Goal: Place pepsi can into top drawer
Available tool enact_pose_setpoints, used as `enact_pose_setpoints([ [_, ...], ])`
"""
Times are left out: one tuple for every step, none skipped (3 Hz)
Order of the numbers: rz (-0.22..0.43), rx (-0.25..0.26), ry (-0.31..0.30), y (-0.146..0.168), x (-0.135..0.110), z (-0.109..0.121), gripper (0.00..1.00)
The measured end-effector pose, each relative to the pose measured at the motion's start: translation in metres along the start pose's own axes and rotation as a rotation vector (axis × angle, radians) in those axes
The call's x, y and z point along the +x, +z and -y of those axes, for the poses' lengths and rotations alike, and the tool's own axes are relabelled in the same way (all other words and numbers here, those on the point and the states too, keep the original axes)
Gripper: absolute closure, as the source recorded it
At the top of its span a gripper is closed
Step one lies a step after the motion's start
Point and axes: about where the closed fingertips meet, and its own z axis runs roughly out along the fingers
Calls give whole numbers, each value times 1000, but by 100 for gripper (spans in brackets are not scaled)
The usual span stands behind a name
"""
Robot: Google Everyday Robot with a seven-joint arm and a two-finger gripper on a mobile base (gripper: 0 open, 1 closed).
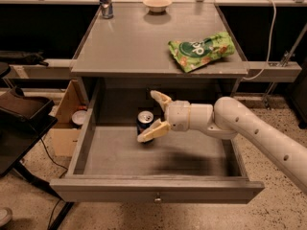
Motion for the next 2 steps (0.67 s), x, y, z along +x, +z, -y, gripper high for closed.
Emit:
enact_pose_setpoints([
  [-82,-81,-50,-31,-38,-15,0],
  [-326,-182,-81,-74,-94,-39,0],
])
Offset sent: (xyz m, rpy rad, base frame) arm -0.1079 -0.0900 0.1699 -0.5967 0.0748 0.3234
